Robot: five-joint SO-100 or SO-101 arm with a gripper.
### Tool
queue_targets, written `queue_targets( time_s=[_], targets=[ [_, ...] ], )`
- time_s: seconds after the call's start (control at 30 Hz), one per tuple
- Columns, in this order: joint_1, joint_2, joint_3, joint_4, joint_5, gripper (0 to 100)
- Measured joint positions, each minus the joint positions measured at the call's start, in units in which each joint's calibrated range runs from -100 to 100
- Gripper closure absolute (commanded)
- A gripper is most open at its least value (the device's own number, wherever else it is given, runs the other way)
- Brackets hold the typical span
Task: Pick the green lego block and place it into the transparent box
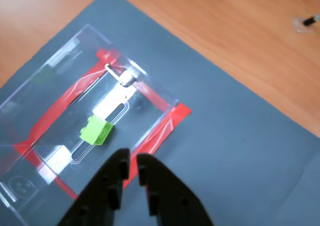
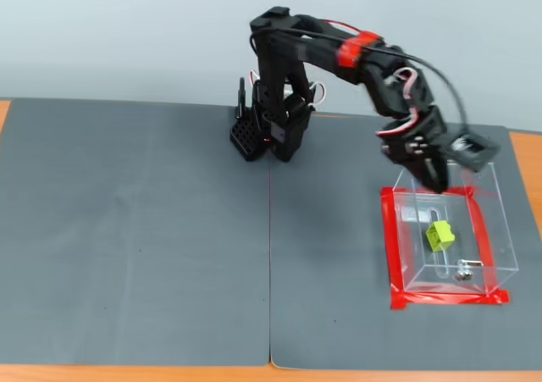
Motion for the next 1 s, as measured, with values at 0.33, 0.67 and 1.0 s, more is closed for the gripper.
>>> queue_targets(
  time_s=[0.33, 0.67, 1.0],
  targets=[
    [20.63, -15.97, 0.00, 15.35, 0.00, 98],
    [32.42, -37.30, 14.91, 15.44, 0.44, 98],
    [39.79, -57.94, 29.37, 15.35, 0.29, 98]
  ],
)
